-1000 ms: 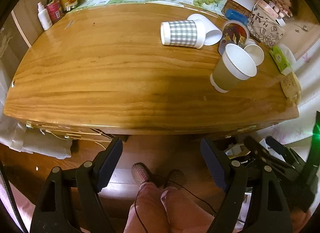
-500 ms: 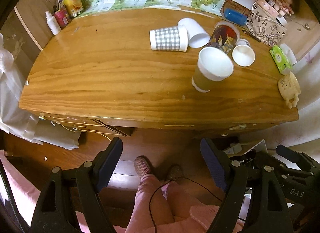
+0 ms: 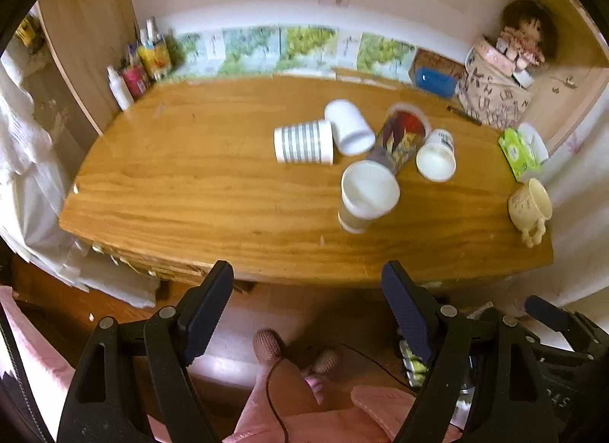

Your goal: Flip cup upright

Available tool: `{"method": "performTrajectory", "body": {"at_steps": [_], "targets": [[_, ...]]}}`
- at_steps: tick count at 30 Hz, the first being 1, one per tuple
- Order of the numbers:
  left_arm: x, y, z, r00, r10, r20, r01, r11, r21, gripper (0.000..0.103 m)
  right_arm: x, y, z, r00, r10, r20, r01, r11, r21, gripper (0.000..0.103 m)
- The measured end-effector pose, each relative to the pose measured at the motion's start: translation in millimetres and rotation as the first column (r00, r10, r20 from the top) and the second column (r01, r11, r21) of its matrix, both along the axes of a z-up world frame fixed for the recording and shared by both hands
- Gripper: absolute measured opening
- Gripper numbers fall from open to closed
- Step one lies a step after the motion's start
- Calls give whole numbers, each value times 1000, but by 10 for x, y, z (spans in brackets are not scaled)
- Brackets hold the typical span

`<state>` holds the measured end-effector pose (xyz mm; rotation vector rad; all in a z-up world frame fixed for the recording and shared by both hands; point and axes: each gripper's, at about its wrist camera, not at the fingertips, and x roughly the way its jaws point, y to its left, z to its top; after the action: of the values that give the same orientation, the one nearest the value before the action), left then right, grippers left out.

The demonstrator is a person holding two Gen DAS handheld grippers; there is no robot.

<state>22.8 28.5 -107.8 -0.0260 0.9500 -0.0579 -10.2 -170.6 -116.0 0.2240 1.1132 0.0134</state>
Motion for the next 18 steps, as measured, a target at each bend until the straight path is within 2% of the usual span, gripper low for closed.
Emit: {"method": "performTrajectory", "body": {"at_steps": [1, 4, 7, 9, 11, 12, 14, 18], "targets": [[-17, -24, 35, 1000, 16, 27, -17, 999, 28, 83, -11, -13, 42, 1000, -5, 16, 5, 1000, -10, 85], [-42, -53, 112, 997, 34, 71, -35, 999, 22, 83, -13, -44, 147, 998, -12, 65, 15, 999, -39, 85], [-134, -70, 222, 986, 55, 157, -62, 997, 42, 83, -16, -81, 246, 993, -15, 120, 20, 999, -43, 85], [-212, -72, 291, 974, 65, 217, -76, 996, 42, 90, -32, -85, 303, 987, -14, 157, 22, 999, -48, 85], [-283, -56, 351, 959, 76, 272, -86, 996, 28, 96, -44, -65, 349, 981, -3, 193, 14, 998, -56, 94], [-314, -48, 378, 952, 84, 294, -94, 995, 21, 96, -54, -54, 369, 978, 7, 209, 7, 998, -66, 103], [-371, -35, 406, 939, 97, 331, -108, 994, 15, 96, -75, -50, 402, 972, 15, 235, 1, 998, -70, 103], [-444, -49, 389, 931, 95, 352, -104, 995, 6, 98, -149, -69, 460, 956, 20, 294, 1, 997, -72, 103]]}}
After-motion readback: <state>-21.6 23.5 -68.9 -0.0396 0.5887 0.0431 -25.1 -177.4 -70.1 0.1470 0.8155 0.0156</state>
